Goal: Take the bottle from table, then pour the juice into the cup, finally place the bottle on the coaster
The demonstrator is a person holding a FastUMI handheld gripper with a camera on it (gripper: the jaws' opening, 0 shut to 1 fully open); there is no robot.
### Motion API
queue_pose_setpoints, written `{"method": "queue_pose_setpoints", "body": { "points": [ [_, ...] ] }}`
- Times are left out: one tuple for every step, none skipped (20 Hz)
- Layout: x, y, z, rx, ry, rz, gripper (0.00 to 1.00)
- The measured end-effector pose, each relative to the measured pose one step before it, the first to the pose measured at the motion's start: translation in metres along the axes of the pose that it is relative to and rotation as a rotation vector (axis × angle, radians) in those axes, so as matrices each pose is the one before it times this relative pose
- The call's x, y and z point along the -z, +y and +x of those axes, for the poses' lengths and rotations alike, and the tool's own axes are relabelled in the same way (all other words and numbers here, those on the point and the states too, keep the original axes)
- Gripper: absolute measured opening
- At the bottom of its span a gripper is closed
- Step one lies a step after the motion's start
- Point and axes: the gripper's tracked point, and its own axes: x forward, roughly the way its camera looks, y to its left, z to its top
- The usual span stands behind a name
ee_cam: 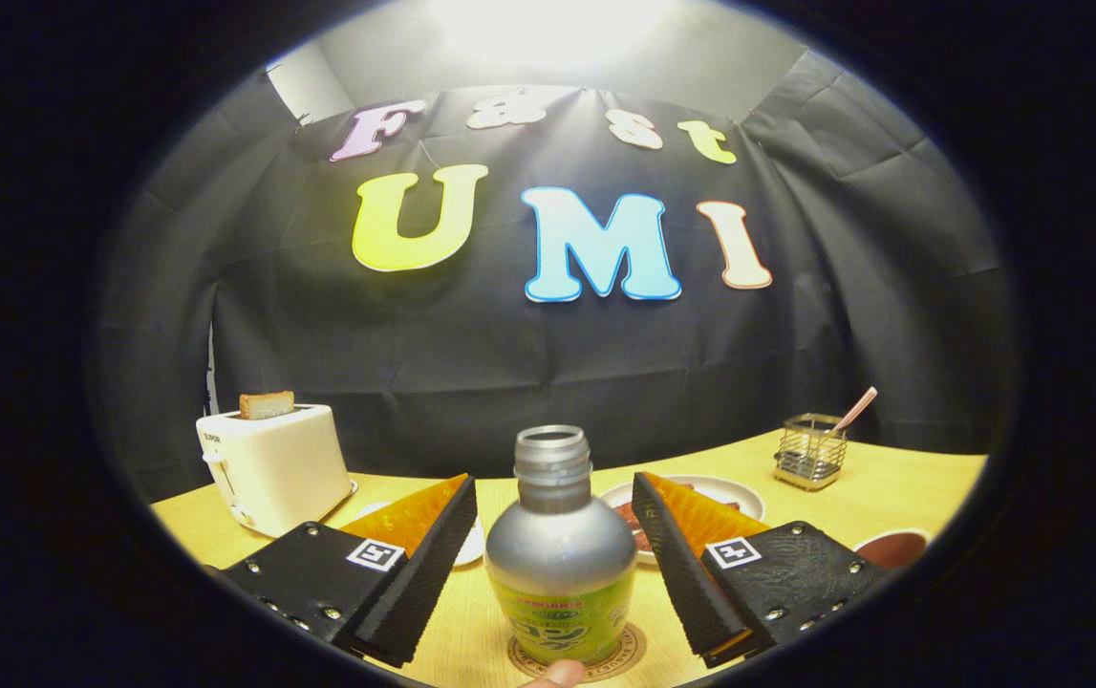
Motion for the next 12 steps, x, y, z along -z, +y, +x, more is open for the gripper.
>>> {"method": "queue_pose_setpoints", "body": {
  "points": [
    [-0.01073, -0.00583, -0.00344, 0.01931, 0.00415, -0.02866, 0.99],
    [-0.01103, -0.00241, -0.00421, 0.00618, 0.00451, -0.01925, 0.99],
    [-0.01446, 0.00195, -0.00525, -0.01321, 0.00018, -0.01117, 0.99],
    [-0.01671, 0.00265, -0.00378, -0.02044, 0.00167, -0.00369, 0.99],
    [-0.01812, 0.00128, -0.00515, -0.01319, -0.00972, -0.00464, 0.99],
    [-0.02138, -0.00022, -0.00746, -0.0131, -0.0115, -0.00887, 0.99],
    [-0.02079, 0.00131, -0.00672, -0.00781, -0.01998, -0.01791, 0.99],
    [-0.02087, -0.00208, -0.00595, -0.00089, -0.01442, -0.02259, 0.99],
    [-0.02143, -0.0004, -0.00599, 0.00223, -0.01871, -0.02641, 0.99],
    [-0.02292, -0.00045, -0.00384, -0.00384, -0.01874, -0.02462, 0.99],
    [-0.0209, 0.00161, -0.00431, -0.00905, -0.01688, -0.02351, 0.99],
    [-0.01954, 0.00328, -0.00267, -0.01801, -0.01341, -0.01187, 0.99]
  ]
}}
